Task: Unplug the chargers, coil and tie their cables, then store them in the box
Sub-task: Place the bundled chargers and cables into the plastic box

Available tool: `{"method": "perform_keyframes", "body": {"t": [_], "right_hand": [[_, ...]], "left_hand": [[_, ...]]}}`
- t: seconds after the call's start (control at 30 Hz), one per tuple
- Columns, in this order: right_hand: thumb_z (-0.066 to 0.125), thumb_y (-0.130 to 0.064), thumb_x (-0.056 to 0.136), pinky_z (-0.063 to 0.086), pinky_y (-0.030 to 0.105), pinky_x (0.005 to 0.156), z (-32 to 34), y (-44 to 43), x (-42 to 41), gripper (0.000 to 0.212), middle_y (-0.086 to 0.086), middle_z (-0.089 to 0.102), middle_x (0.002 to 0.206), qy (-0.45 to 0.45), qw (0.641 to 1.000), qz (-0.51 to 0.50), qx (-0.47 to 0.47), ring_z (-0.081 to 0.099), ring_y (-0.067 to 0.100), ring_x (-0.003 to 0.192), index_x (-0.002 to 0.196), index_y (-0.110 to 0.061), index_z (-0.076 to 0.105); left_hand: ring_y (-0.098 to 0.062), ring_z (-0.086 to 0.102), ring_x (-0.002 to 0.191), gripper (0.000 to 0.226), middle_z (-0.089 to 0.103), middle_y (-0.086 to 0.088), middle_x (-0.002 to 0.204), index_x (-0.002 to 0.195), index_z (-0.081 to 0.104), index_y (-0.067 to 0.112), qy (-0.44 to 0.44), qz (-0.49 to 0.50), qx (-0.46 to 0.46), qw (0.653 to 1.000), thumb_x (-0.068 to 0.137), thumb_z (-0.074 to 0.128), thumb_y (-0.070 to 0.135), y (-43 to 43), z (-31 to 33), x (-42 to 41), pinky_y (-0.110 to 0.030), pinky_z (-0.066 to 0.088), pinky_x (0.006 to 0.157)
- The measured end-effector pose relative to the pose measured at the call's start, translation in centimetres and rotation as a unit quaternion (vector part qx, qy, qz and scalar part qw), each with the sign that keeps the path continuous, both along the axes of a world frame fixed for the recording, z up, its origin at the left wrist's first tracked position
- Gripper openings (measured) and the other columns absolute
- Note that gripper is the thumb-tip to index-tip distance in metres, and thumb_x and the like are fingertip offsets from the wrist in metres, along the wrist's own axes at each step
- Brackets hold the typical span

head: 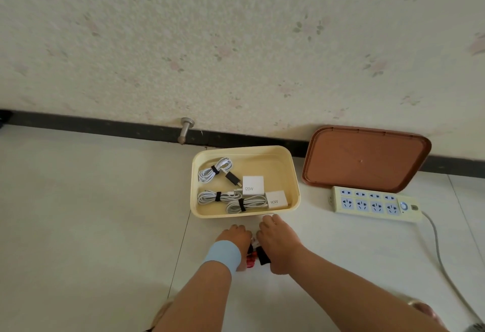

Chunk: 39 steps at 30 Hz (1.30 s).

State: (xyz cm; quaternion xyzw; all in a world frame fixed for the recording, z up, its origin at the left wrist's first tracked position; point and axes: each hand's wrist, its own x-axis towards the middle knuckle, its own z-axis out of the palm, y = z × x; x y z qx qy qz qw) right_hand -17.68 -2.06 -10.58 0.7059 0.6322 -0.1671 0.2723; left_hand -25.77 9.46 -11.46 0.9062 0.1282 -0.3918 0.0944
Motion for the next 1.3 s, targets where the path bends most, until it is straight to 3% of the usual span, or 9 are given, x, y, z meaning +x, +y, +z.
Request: {"method": "perform_keyframes", "body": {"t": [0.13, 0.23, 0.4, 0.6, 0.8, 0.93, 1.1, 1.2, 1.3], "right_hand": [[0.065, -0.044, 0.079, 0.041, 0.036, 0.088, 0.7, -0.5, 0.7, 0.041, 0.003, 0.06, 0.1, 0.102, 0.992, -0.056, 0.039, 0.046, 0.022, 0.09, 0.11, -0.016, 0.058], [0.067, -0.047, 0.074, 0.051, 0.031, 0.077, 2.6, -0.5, 1.6, 0.036, -0.003, 0.06, 0.086, 0.201, 0.967, -0.148, 0.055, 0.056, 0.018, 0.08, 0.1, -0.025, 0.055], [0.063, -0.043, 0.072, 0.049, 0.028, 0.064, 6.1, 0.8, 4.3, 0.027, -0.009, 0.057, 0.082, 0.256, 0.927, -0.231, 0.151, 0.055, 0.013, 0.076, 0.094, -0.031, 0.052], [0.072, -0.042, 0.078, 0.049, 0.035, 0.088, 6.5, 4.6, 8.0, 0.061, -0.006, 0.058, 0.118, 0.187, 0.915, -0.293, 0.206, 0.05, 0.018, 0.111, 0.133, -0.033, 0.048], [0.071, -0.011, 0.081, 0.047, 0.045, 0.101, 4.2, 7.5, 11.4, 0.073, 0.004, 0.052, 0.137, 0.154, 0.914, -0.329, 0.183, 0.045, 0.029, 0.129, 0.144, -0.029, 0.041], [0.073, -0.014, 0.081, 0.046, 0.047, 0.105, 1.9, 7.7, 13.1, 0.077, 0.004, 0.046, 0.143, 0.157, 0.9, -0.356, 0.195, 0.045, 0.03, 0.131, 0.148, -0.031, 0.038], [0.074, -0.028, 0.081, 0.044, 0.048, 0.109, 0.6, 7.9, 13.6, 0.073, 0.009, 0.033, 0.143, 0.103, 0.916, -0.342, 0.184, 0.039, 0.033, 0.133, 0.147, -0.03, 0.042], [0.072, -0.024, 0.082, 0.035, 0.044, 0.115, 0.4, 7.7, 13.2, 0.077, 0.008, 0.04, 0.143, 0.079, 0.924, -0.311, 0.205, 0.038, 0.03, 0.136, 0.149, -0.022, 0.035], [0.069, -0.036, 0.081, 0.037, 0.041, 0.11, 0.4, 7.3, 13.2, 0.066, 0.004, 0.056, 0.132, 0.04, 0.929, -0.303, 0.208, 0.05, 0.026, 0.125, 0.138, -0.019, 0.038]], "left_hand": [[-0.023, 0.063, 0.09, 0.048, 0.063, -0.002, 0.114, 0.127, 0.05, 0.023, 0.074, 0.098, -0.076, 0.99, 0.084, 0.064, 0.039, 1.3, 2.8, 0.5, -0.032, 0.054, 0.075], [-0.019, 0.062, 0.085, 0.046, 0.062, -0.001, 0.11, 0.126, 0.055, 0.03, 0.11, 0.146, -0.124, 0.975, 0.081, 0.066, 0.031, 3.3, 5.7, 1.7, -0.029, 0.055, 0.073], [-0.019, 0.057, 0.073, 0.035, 0.064, -0.003, 0.094, 0.108, 0.066, 0.025, 0.025, 0.211, -0.181, 0.96, 0.075, 0.058, 0.02, 6.7, 9.1, 3.9, -0.028, 0.049, 0.064], [-0.018, 0.059, 0.101, 0.039, 0.058, 0.009, 0.118, 0.12, 0.056, 0.038, -0.211, 0.25, -0.122, 0.937, 0.084, 0.066, 0.027, 9.6, 8.2, 5.1, -0.034, 0.053, 0.09], [-0.024, 0.061, 0.105, 0.046, 0.059, 0.001, 0.129, 0.138, 0.046, 0.034, -0.268, 0.249, -0.041, 0.93, 0.098, 0.048, 0.012, 10.6, 4.8, 6.6, -0.038, 0.052, 0.096], [-0.026, 0.049, 0.125, 0.054, 0.047, 0.003, 0.14, 0.142, 0.041, 0.033, -0.308, 0.241, -0.019, 0.92, 0.095, 0.052, 0.01, 11.0, 3.0, 7.6, -0.039, 0.044, 0.105], [-0.024, 0.04, 0.13, 0.054, 0.039, 0.002, 0.143, 0.143, 0.039, 0.031, -0.33, 0.183, 0.011, 0.926, 0.095, 0.053, 0.009, 10.5, 1.9, 8.3, -0.038, 0.042, 0.102], [-0.023, 0.028, 0.142, 0.049, 0.033, 0.002, 0.152, 0.148, 0.036, 0.028, -0.236, 0.102, 0.036, 0.966, 0.1, 0.047, 0.023, 10.7, 0.8, 8.7, -0.043, 0.033, 0.113], [-0.023, 0.019, 0.148, 0.056, 0.022, 0.0, 0.159, 0.152, 0.03, 0.024, -0.167, 0.117, 0.013, 0.979, 0.099, 0.05, 0.025, 11.1, 0.3, 8.8, -0.045, 0.028, 0.117]]}}
